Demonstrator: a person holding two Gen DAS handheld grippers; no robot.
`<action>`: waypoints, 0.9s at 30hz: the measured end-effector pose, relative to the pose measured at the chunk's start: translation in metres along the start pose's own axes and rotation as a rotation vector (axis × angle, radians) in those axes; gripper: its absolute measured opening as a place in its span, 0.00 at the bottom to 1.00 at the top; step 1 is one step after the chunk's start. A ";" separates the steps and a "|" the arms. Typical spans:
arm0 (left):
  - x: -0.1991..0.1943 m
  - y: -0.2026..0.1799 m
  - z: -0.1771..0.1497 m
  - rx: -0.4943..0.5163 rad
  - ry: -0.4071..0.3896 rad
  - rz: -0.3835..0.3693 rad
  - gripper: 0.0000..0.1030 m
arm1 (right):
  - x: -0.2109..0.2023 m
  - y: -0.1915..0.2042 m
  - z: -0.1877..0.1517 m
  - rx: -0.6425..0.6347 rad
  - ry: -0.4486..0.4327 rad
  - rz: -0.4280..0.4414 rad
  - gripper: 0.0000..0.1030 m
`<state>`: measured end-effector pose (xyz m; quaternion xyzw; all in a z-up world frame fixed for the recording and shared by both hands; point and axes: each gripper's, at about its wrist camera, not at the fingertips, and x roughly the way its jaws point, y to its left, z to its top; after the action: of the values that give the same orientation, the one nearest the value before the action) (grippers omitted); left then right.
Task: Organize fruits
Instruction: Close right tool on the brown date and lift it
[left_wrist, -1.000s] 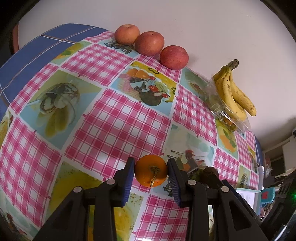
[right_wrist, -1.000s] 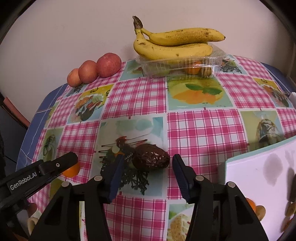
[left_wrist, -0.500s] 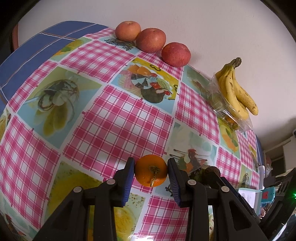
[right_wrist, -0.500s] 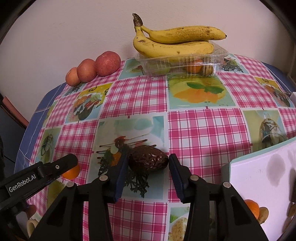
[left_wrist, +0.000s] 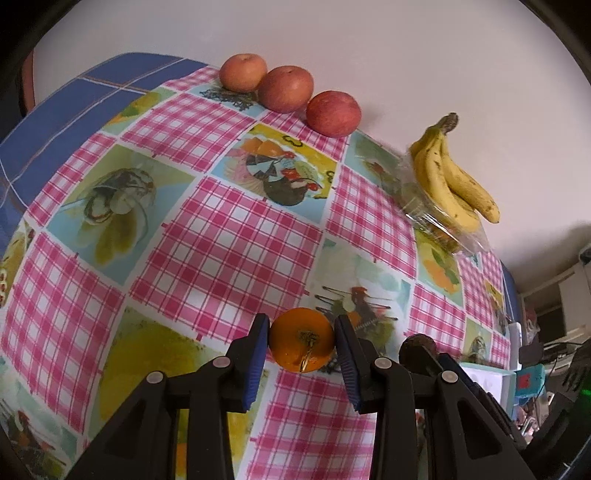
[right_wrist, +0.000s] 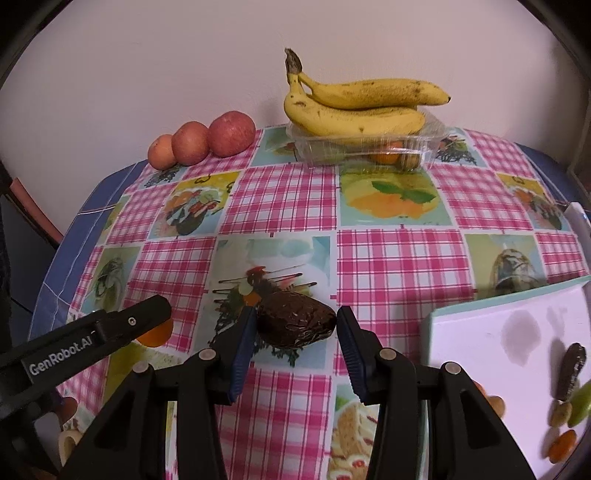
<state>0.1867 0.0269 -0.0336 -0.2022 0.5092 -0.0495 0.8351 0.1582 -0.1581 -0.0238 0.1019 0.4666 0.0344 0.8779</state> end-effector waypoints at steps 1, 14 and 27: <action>-0.002 -0.001 -0.001 0.005 -0.002 0.001 0.37 | -0.006 -0.001 0.000 -0.001 -0.002 0.000 0.45; -0.041 -0.030 -0.037 0.085 -0.028 0.027 0.37 | -0.063 -0.023 -0.015 0.023 -0.040 -0.018 0.45; -0.064 -0.047 -0.063 0.125 -0.042 0.023 0.37 | -0.090 -0.035 -0.044 0.015 -0.026 -0.047 0.45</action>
<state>0.1068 -0.0159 0.0123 -0.1450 0.4896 -0.0672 0.8572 0.0702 -0.1996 0.0185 0.0977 0.4577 0.0089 0.8837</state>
